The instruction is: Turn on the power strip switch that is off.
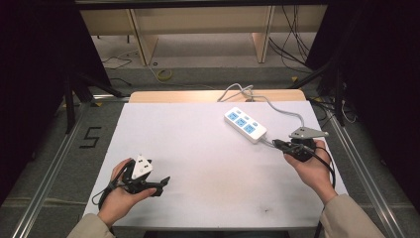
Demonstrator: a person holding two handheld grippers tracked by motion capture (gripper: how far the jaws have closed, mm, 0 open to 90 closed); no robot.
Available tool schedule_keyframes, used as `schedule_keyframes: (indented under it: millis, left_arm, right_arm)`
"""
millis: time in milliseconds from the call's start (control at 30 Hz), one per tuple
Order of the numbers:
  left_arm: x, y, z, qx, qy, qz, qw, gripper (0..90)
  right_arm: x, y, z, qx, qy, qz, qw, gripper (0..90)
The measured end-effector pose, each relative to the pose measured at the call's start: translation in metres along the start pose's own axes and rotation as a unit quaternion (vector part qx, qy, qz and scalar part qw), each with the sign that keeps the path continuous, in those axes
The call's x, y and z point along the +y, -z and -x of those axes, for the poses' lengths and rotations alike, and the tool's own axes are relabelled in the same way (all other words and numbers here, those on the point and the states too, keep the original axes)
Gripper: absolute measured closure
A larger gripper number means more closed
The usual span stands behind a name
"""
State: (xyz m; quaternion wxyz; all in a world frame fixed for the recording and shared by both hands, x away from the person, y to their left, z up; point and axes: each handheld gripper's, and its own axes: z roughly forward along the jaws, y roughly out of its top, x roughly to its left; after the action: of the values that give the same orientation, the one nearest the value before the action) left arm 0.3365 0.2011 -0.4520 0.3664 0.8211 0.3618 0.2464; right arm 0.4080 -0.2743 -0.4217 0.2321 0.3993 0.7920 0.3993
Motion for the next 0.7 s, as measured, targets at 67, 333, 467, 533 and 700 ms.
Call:
schedule_keyframes:
  millis: [67, 333, 467, 533, 700]
  left_arm:
    - [0.000, 0.000, 0.000, 0.000, 0.000, 0.000, 1.0000, 16.0]
    - [0.000, 0.000, 0.000, -0.001, 0.002, -0.001, 1.0000, 16.0]
    - [0.000, -0.001, 0.000, -0.001, 0.002, -0.002, 1.0000, 16.0]
    - [0.000, -0.001, 0.000, -0.001, -0.002, -0.005, 1.0000, 15.9]
    - [0.000, -0.001, 0.000, 0.000, -0.004, -0.004, 1.0000, 15.9]
  right_arm:
    - [0.002, -0.003, 0.001, -0.002, 0.003, -0.002, 1.0000, 90.0]
    - [0.006, -0.013, 0.005, -0.007, -0.005, -0.008, 0.9999, 90.0]
    - [0.010, -0.016, 0.007, -0.007, -0.006, -0.007, 0.9999, 90.0]
    - [0.012, -0.019, 0.008, -0.005, -0.008, -0.007, 0.9999, 90.0]
    - [0.015, -0.026, 0.009, -0.004, -0.006, -0.014, 0.9999, 90.0]
